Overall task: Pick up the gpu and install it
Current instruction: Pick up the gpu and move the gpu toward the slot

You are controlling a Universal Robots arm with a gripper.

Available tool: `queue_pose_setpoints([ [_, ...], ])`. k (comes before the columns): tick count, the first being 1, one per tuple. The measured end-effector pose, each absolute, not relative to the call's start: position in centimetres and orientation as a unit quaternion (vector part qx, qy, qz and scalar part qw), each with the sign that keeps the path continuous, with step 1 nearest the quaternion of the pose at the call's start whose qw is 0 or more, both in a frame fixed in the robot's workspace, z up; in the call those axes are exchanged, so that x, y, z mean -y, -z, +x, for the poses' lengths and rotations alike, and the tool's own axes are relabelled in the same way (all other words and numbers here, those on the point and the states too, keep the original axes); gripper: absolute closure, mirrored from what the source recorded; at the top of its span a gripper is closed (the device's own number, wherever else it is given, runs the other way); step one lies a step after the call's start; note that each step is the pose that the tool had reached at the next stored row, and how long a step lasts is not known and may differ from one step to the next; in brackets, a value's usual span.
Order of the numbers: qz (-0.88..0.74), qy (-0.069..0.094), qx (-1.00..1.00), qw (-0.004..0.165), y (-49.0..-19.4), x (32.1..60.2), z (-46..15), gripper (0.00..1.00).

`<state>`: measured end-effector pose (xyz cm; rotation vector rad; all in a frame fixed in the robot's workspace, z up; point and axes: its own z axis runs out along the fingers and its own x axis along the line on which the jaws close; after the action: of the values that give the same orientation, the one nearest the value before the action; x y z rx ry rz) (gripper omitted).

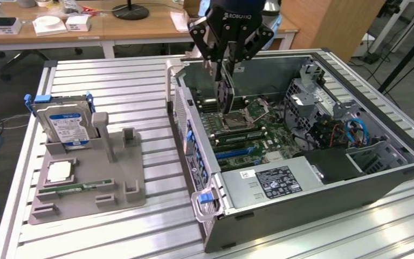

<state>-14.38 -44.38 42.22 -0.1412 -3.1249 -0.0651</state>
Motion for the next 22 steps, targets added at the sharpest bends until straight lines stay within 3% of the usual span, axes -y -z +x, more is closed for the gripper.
queue_pose_setpoints([
  [22, -0.045, 0.021, 0.999, 0.006, -42.2, 44.4, -11.8, 0.74],
])
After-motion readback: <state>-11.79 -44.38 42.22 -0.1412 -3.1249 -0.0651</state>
